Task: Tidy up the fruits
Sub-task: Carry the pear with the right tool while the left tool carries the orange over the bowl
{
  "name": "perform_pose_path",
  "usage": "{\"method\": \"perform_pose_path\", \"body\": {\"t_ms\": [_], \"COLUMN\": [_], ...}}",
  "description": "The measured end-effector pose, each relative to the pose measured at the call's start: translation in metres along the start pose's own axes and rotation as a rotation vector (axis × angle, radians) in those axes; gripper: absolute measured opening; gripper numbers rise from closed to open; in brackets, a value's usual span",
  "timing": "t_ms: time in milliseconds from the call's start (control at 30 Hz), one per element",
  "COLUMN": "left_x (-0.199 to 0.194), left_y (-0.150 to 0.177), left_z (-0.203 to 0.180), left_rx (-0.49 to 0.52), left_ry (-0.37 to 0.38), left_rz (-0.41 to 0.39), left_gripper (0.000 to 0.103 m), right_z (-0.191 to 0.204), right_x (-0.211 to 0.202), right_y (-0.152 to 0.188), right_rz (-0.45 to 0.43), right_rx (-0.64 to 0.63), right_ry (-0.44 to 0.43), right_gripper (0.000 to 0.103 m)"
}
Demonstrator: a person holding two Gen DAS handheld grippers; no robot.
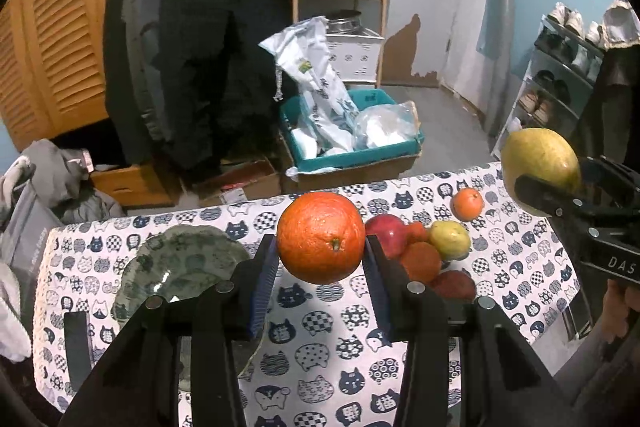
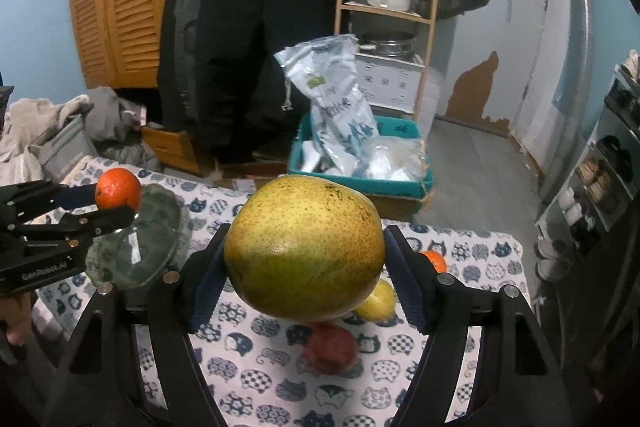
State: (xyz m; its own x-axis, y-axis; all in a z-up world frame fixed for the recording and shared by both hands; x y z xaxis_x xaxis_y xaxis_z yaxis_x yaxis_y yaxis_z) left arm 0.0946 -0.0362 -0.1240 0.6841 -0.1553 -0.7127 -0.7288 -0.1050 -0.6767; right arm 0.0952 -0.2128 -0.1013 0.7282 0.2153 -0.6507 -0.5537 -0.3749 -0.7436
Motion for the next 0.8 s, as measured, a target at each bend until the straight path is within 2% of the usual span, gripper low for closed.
{"method": "perform_pose_path", "body": {"t_ms": [800], "left_x": [-0.001], "left_y": [0.005], "left_z": [0.116], "left_rx": [-0.156], "left_ry": [-0.140], "left_rz": [0.010], "left_gripper": [0.044], "right_z": [0.100], "right_x": [0.059], "right_y": [-0.050], "right_rz": [0.024], "right_rx": [-0.079], "right_ry": [-0.161], "right_gripper": [0.073]}}
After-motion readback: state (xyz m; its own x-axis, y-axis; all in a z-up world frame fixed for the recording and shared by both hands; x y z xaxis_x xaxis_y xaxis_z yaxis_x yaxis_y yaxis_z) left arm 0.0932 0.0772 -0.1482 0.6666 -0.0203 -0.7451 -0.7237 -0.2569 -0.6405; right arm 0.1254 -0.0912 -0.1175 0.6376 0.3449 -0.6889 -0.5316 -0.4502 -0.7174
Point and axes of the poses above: each gripper's, at about its wrist camera, not at the fingertips, and x roughly the way its jaws point, z to its left, y to its underside, the point moved 6 cm from there along x, roughly the way its jaws point, and after that the axes turned 11 degrees about -x, right-handed, at the moved point
